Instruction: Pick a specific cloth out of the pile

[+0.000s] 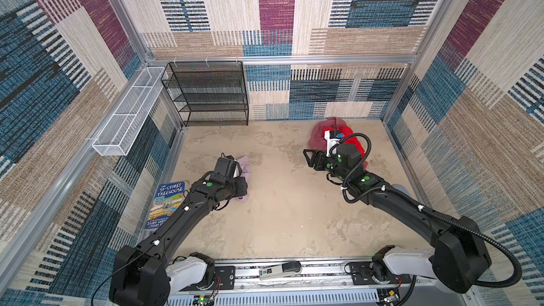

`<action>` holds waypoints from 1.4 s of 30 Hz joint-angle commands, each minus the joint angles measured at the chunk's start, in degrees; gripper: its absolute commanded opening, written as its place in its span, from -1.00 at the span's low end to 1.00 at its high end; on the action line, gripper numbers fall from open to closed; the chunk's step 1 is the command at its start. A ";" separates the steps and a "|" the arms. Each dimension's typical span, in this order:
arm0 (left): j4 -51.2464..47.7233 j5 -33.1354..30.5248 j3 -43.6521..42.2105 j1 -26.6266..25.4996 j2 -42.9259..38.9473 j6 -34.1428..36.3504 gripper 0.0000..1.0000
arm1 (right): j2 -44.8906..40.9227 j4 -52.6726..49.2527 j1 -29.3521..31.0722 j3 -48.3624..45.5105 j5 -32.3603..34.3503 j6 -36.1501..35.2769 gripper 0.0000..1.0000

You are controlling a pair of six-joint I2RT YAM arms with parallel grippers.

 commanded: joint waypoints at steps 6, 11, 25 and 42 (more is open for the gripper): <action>0.55 -0.99 -0.45 -2.03 5.62 -1.32 -0.09 | -0.58 1.20 0.08 -0.63 -1.38 0.42 0.41; 2.65 -1.78 -1.46 -2.11 8.96 -2.13 -0.18 | -0.72 1.64 0.05 -1.30 -1.41 0.67 0.42; 4.45 -5.55 3.21 -2.12 12.40 -2.46 -1.00 | 1.24 1.67 0.05 -0.36 -1.43 0.01 0.42; 2.10 -2.60 12.89 11.40 10.51 2.42 -1.00 | 6.04 1.99 0.04 2.66 -2.75 -1.13 0.43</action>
